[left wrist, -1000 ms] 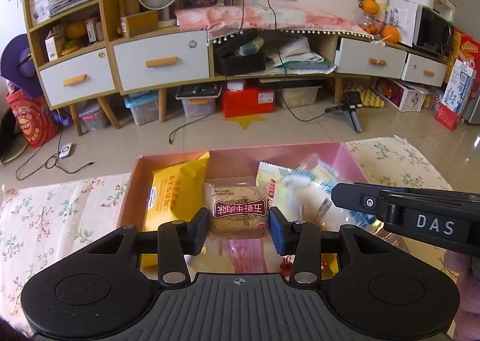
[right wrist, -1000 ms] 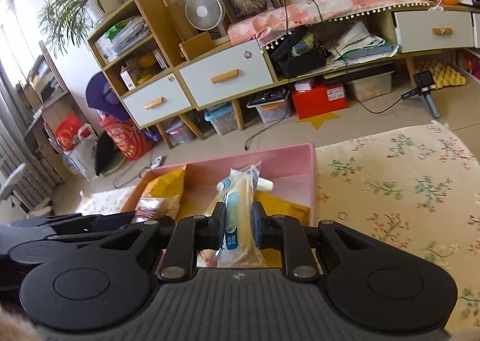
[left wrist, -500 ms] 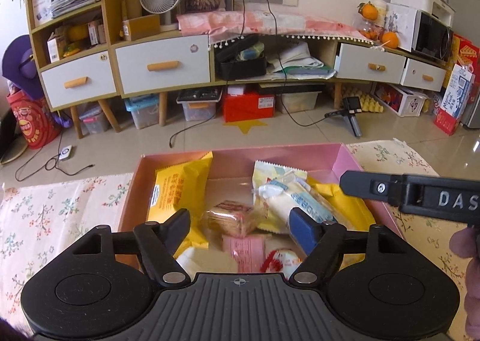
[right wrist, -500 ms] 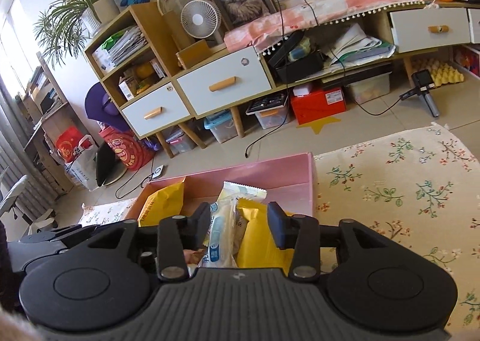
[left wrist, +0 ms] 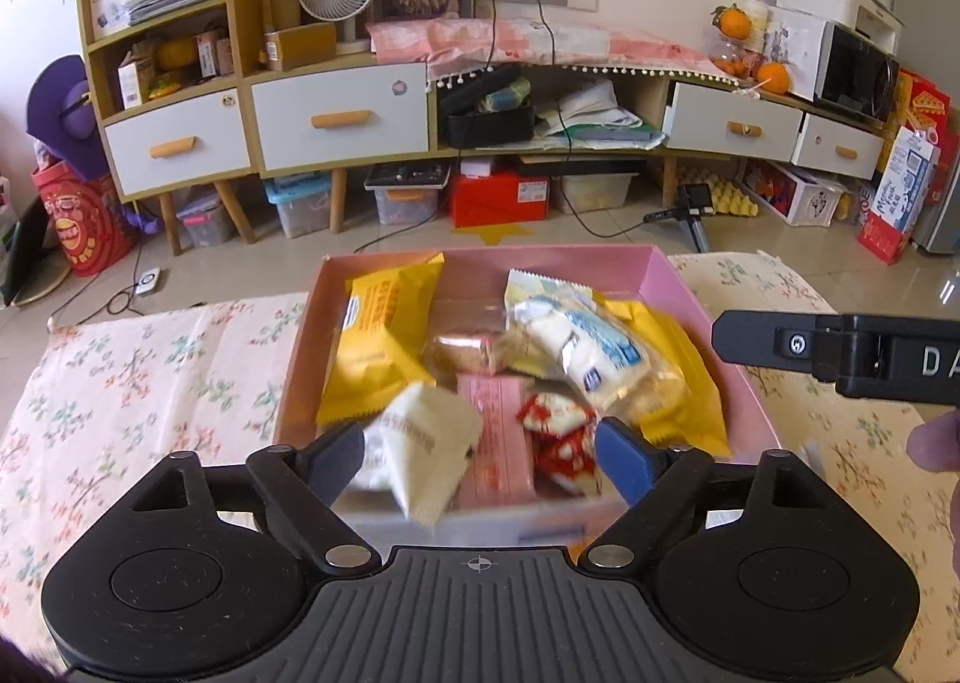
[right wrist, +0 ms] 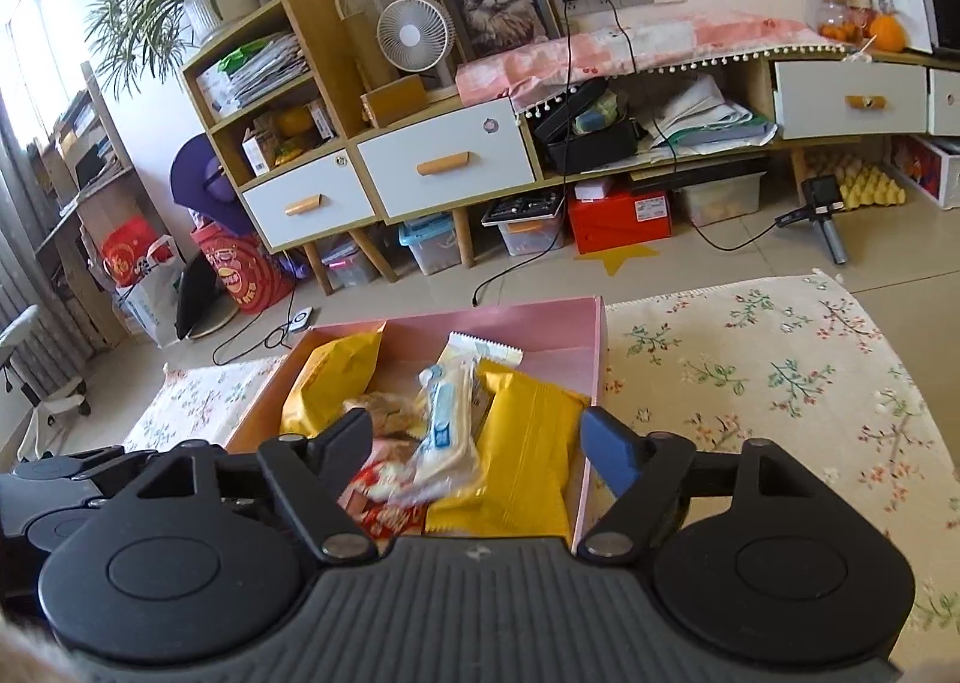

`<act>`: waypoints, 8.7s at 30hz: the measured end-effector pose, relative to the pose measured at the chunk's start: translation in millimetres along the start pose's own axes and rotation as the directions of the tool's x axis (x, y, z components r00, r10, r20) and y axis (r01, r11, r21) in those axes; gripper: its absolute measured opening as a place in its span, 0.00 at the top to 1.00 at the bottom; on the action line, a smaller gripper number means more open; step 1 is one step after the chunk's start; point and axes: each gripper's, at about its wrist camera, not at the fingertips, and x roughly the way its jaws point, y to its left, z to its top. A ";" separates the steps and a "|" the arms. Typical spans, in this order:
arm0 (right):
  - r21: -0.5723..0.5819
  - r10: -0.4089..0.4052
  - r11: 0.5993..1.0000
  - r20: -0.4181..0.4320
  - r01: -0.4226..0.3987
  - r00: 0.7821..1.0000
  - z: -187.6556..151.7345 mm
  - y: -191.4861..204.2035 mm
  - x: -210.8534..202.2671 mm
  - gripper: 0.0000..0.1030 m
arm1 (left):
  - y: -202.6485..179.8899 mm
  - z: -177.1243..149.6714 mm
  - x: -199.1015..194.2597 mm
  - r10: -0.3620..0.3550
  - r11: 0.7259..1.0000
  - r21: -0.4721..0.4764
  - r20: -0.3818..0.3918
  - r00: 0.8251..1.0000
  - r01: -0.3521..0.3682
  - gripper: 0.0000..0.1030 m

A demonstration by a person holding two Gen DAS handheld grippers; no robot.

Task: Organize snacks
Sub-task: 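Open both grippers to release the packs into the box, then withdraw both grippers from the box toward the remaining snacks, then grasp the newspaper-print pack with the right gripper while the left grasps the gold bar pack, then carry both packs over the box and open the right gripper, then open both grippers to drop the newspaper-print and gold bar packs into the box, then move the left gripper to the yellow cracker pack while the right approaches the red pack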

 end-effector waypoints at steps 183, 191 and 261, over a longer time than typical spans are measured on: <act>-0.244 0.097 0.964 -0.040 -0.103 0.995 -5.9 36.6 41.4 0.17 | 23.1 57.9 75.7 -0.142 0.990 -0.016 -0.005 0.990 0.142 0.61; -0.247 0.087 0.965 -0.029 -0.092 0.996 -0.2 37.1 34.2 0.14 | 22.3 52.3 60.2 -0.132 0.991 -0.006 -0.011 0.991 0.132 0.52; -0.377 -0.066 0.926 -0.128 0.013 0.990 -71.7 52.3 -2.5 0.00 | 62.1 -68.3 13.9 0.310 0.916 -0.230 -0.117 0.943 -0.330 0.05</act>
